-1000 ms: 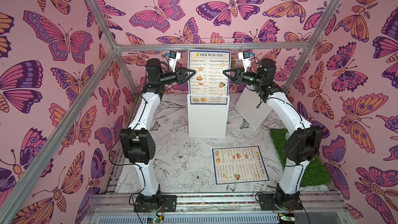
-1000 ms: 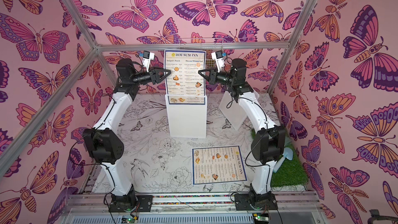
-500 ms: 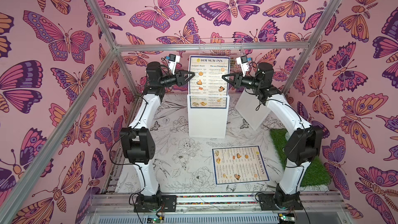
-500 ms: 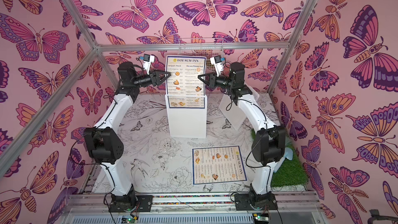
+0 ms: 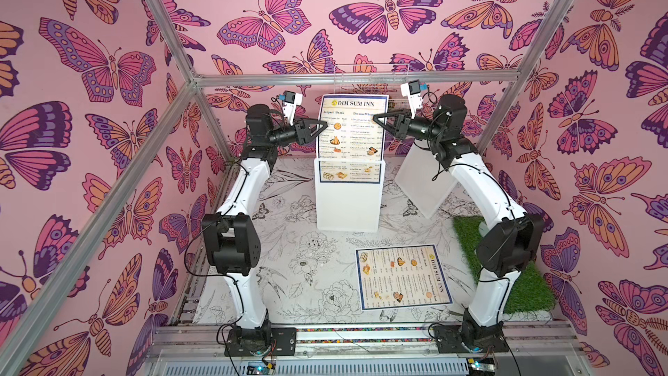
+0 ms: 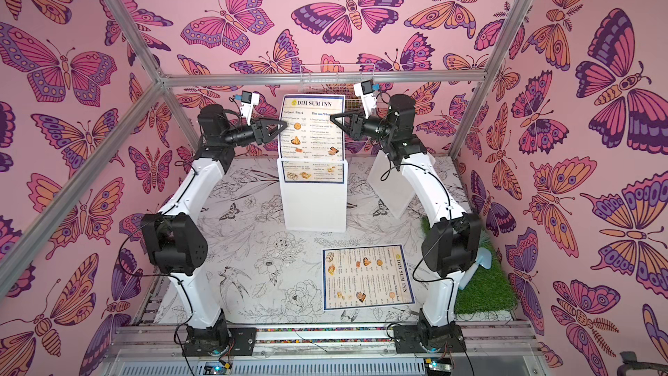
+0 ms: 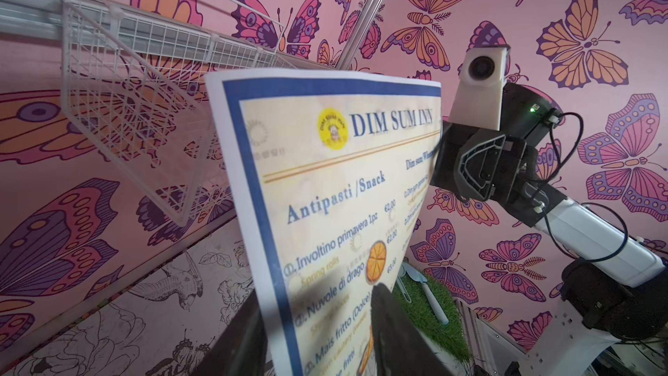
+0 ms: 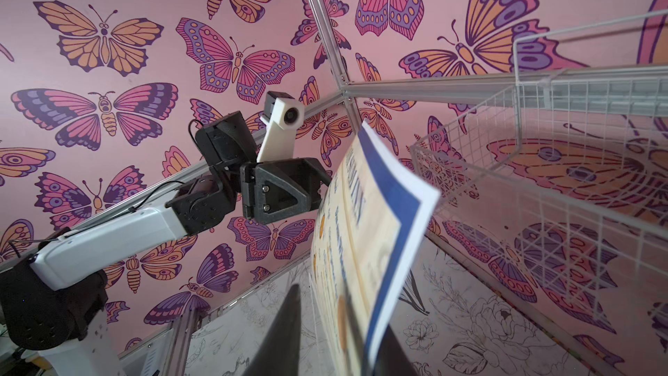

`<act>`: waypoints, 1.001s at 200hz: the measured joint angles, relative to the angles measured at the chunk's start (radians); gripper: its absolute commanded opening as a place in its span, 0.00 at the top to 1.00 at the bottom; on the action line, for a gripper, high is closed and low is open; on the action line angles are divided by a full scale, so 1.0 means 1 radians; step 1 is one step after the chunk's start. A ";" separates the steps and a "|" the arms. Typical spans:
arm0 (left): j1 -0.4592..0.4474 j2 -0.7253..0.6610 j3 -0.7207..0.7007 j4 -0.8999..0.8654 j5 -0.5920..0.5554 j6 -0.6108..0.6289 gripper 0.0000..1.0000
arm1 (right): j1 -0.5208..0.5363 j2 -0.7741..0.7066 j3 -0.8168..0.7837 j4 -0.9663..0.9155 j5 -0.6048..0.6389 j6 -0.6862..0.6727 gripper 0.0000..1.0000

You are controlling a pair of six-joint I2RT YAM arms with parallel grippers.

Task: Insert the menus into the narrow rack
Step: Insert the menu into the narrow rack.

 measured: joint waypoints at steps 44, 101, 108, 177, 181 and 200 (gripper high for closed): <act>0.000 -0.023 -0.040 0.026 0.000 0.000 0.53 | 0.001 0.000 -0.053 -0.001 0.000 -0.004 0.85; 0.000 -0.027 -0.053 0.043 0.000 -0.010 0.54 | 0.001 0.000 -0.110 -0.031 0.003 -0.037 0.81; 0.000 -0.027 -0.053 0.047 0.000 -0.012 0.54 | 0.001 0.000 -0.110 -0.030 0.003 -0.038 0.74; 0.000 -0.027 -0.053 0.062 0.000 -0.030 0.59 | 0.001 0.007 -0.047 -0.019 0.000 -0.014 0.76; 0.000 -0.027 -0.053 0.062 0.000 -0.030 0.59 | 0.001 0.007 -0.043 -0.016 0.000 -0.013 0.78; 0.000 -0.027 -0.053 0.062 0.000 -0.031 0.59 | 0.001 0.007 -0.034 -0.011 0.000 -0.003 0.85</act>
